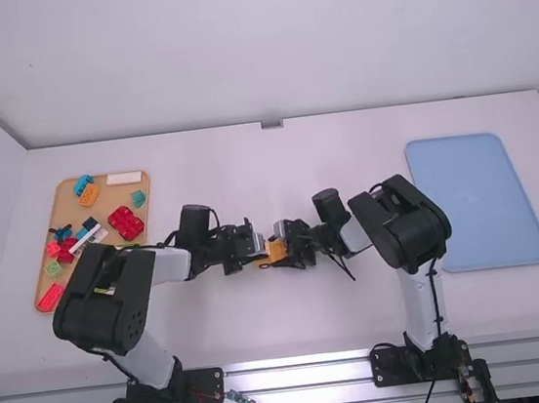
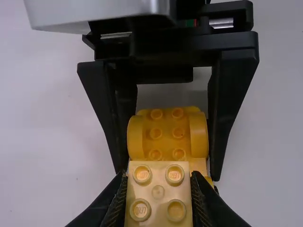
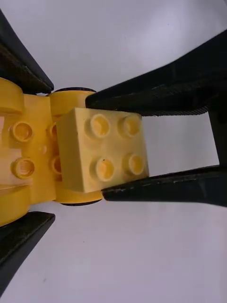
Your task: Assemble lego blocks to make yellow taxi
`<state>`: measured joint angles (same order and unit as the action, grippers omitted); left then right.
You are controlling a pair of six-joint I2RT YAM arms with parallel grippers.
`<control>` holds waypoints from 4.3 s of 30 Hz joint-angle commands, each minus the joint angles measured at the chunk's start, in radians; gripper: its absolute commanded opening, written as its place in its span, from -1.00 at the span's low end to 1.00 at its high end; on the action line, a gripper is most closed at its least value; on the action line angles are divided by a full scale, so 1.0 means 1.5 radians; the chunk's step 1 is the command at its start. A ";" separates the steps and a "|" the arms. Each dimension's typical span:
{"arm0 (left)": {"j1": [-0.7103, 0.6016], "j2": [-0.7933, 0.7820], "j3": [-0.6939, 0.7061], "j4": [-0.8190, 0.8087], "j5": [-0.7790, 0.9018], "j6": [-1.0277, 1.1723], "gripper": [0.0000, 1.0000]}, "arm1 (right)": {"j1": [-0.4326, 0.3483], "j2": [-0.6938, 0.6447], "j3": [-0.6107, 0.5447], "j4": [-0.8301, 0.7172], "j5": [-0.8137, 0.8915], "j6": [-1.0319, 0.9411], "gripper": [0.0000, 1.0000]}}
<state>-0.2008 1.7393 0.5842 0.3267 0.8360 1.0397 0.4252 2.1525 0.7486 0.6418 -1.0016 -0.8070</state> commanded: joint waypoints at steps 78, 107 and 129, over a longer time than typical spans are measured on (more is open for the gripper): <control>-0.004 0.077 0.028 -0.039 -0.011 -0.054 -0.96 | 0.000 0.011 0.003 0.005 -0.015 -0.006 0.02; 0.021 0.112 0.136 -0.123 0.014 -0.047 -0.97 | -0.035 0.011 0.023 0.009 -0.015 0.012 0.02; 0.217 -0.043 0.277 -0.150 0.181 -0.207 -0.85 | -0.048 0.011 0.033 0.002 0.045 0.043 0.09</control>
<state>0.1135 1.6840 0.9916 0.1040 1.0809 0.7605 0.3687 2.1571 0.7879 0.6472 -0.9443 -0.7498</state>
